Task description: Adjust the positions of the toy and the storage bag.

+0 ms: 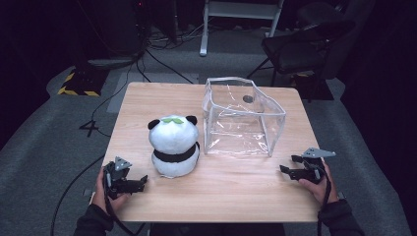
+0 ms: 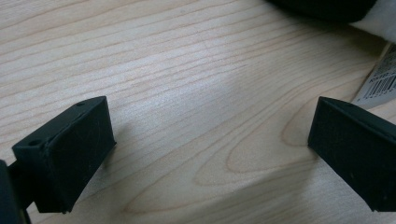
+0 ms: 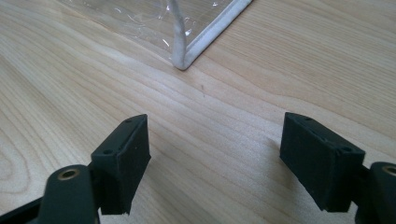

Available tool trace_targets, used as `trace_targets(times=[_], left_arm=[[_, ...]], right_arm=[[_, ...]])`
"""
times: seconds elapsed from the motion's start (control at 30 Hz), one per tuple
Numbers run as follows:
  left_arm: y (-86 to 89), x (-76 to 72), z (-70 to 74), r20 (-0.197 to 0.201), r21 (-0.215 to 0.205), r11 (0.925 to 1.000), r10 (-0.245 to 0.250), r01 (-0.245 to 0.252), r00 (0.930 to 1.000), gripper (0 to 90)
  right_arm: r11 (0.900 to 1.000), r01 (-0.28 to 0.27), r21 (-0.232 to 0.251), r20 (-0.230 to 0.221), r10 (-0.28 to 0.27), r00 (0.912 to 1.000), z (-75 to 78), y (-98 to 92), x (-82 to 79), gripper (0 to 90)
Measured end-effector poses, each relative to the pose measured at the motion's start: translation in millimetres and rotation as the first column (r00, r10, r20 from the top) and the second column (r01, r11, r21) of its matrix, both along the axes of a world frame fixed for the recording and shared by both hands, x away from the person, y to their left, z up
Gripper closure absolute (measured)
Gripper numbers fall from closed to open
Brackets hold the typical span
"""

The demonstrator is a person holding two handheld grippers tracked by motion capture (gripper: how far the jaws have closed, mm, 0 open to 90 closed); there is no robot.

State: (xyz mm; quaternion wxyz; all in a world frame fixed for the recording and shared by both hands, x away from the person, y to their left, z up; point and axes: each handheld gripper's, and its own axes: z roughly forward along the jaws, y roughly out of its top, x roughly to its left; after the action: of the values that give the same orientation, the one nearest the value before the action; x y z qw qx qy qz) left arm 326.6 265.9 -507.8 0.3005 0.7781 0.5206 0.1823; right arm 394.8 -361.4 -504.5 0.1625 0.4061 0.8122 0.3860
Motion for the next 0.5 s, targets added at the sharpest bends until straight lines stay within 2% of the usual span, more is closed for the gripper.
trace_targets(times=[0.1,0.13,0.37,0.5], left_arm=[[0.5,-0.3,-0.1,0.003,0.001,1.0000,-0.009,0.009,1.0000,0.0],[2.0,-2.0,0.1,0.002,0.005,0.9988,-0.049,0.049,0.9988,0.0],[2.9,-4.2,0.1,0.001,0.003,0.9979,-0.065,0.065,0.9979,0.3],[3.1,-4.8,0.0,0.003,0.001,0.9977,-0.068,0.068,0.9977,0.3]], right_arm=[[1.000,-0.003,-0.005,0.000,0.003,1.0000,0.0,0.5,-0.2,23.9],[1.000,-0.002,-0.012,0.002,0.002,1.0000,-0.1,1.1,-0.6,23.9],[1.000,-0.001,-0.018,0.006,0.001,1.0000,-0.1,1.6,-1.0,23.9],[0.998,-0.014,-0.054,0.000,0.014,0.9999,1.5,2.8,-2.0,21.5]])
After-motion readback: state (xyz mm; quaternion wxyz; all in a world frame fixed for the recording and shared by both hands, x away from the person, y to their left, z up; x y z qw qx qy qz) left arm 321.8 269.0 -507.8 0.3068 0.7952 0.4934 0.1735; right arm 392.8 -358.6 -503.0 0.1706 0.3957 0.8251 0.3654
